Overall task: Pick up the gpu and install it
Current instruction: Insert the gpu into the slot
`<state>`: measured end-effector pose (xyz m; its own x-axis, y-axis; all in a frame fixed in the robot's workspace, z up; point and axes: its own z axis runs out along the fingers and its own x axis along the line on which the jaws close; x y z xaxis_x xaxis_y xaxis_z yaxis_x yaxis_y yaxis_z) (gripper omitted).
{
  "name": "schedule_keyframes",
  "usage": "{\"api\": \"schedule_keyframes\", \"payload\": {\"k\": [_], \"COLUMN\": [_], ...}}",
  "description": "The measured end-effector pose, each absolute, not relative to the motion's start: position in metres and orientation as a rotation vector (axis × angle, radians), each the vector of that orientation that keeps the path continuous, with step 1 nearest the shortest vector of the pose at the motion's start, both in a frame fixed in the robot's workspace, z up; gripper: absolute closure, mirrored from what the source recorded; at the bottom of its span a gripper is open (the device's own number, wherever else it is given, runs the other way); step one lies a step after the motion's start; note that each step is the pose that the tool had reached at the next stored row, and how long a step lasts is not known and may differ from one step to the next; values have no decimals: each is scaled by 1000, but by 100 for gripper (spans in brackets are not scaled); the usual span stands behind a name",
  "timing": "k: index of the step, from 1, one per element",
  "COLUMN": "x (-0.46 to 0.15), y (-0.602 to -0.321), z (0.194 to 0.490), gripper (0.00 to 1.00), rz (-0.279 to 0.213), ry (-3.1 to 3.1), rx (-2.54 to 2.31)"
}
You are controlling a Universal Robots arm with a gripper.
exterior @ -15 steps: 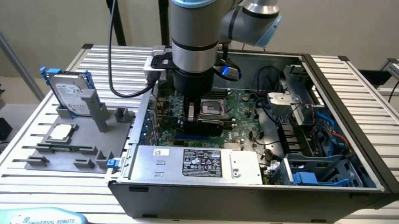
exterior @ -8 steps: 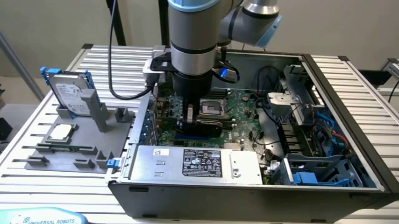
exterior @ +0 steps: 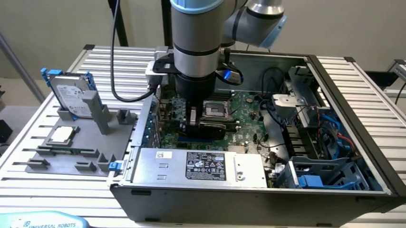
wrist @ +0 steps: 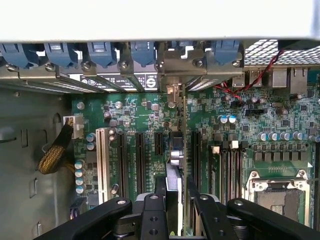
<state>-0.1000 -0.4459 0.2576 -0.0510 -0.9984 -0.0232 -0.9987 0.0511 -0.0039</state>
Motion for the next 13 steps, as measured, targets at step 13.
{"api": "schedule_keyframes", "payload": {"k": [13], "x": [-100], "y": [-446], "z": [254], "gripper": [73], "rz": [20], "ry": [2263], "rx": [-2151]}}
